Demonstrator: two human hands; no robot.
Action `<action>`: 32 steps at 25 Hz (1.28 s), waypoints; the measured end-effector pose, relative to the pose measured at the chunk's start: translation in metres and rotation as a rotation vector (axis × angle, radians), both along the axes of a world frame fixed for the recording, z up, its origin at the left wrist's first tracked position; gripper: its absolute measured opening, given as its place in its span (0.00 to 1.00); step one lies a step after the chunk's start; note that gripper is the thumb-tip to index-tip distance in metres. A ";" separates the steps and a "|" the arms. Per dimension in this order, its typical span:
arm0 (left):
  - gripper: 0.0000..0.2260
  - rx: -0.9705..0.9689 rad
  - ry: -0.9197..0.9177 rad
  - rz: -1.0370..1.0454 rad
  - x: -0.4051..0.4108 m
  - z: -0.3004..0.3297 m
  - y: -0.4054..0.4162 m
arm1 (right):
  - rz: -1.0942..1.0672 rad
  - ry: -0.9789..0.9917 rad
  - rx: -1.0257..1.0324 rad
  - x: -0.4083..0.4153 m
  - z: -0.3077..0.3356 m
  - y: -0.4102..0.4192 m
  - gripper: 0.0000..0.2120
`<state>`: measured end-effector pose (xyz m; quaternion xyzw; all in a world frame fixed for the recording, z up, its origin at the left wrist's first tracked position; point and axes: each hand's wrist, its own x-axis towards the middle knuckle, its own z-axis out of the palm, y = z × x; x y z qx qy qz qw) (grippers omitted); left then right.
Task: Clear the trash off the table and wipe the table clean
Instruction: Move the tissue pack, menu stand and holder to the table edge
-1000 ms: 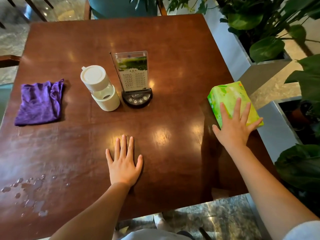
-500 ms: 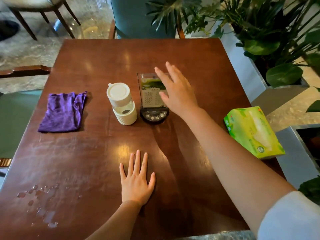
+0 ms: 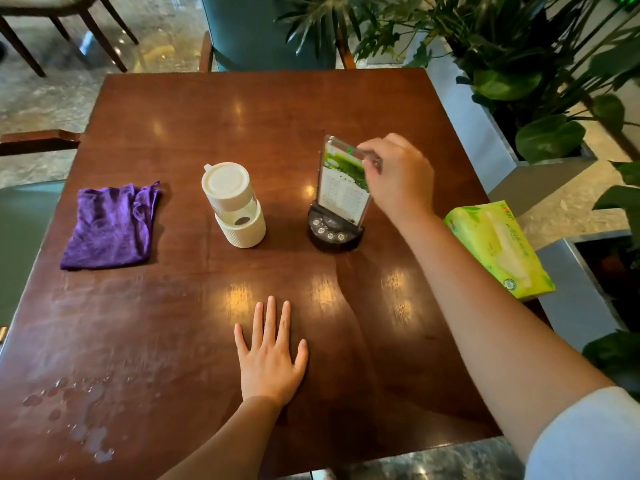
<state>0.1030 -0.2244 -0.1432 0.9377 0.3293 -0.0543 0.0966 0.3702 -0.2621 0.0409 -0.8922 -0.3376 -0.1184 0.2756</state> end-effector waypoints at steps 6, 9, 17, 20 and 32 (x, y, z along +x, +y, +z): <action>0.31 -0.012 -0.001 0.002 0.000 0.001 -0.001 | -0.167 0.028 0.076 0.022 -0.005 -0.076 0.11; 0.31 -0.008 0.004 0.000 0.000 0.000 -0.001 | -0.200 0.041 0.103 0.028 -0.012 -0.103 0.11; 0.31 -0.011 -0.016 0.008 0.000 -0.001 -0.001 | -0.223 -0.112 0.006 0.019 -0.021 -0.119 0.13; 0.31 -0.003 -0.007 0.008 0.000 -0.001 0.000 | -0.245 -0.192 -0.196 0.009 -0.032 -0.120 0.20; 0.31 -0.030 -0.032 0.007 -0.001 0.001 0.001 | 0.032 -0.088 -0.268 -0.075 -0.062 -0.035 0.29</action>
